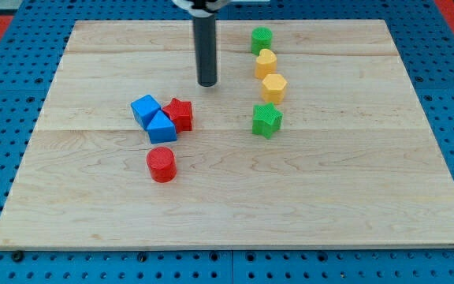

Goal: Nudge red star along with blue triangle a bit down

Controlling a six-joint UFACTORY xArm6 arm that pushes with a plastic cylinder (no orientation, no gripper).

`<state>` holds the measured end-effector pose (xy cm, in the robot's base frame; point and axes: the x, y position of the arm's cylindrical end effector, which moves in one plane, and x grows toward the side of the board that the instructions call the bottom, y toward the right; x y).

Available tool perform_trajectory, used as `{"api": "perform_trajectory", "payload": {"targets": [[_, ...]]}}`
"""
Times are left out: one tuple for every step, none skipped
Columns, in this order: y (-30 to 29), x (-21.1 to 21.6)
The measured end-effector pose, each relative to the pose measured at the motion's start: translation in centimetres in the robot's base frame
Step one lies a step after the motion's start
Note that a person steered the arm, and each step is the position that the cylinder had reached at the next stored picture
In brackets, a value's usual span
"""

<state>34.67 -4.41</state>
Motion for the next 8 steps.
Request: {"api": "perform_trajectory", "payload": {"targets": [[0.0,0.6],[-0.2,0.8],[-0.2,0.8],[-0.2,0.8],[-0.3,0.8],[-0.3,0.9],[-0.3,1.3],[-0.7,1.6]]}}
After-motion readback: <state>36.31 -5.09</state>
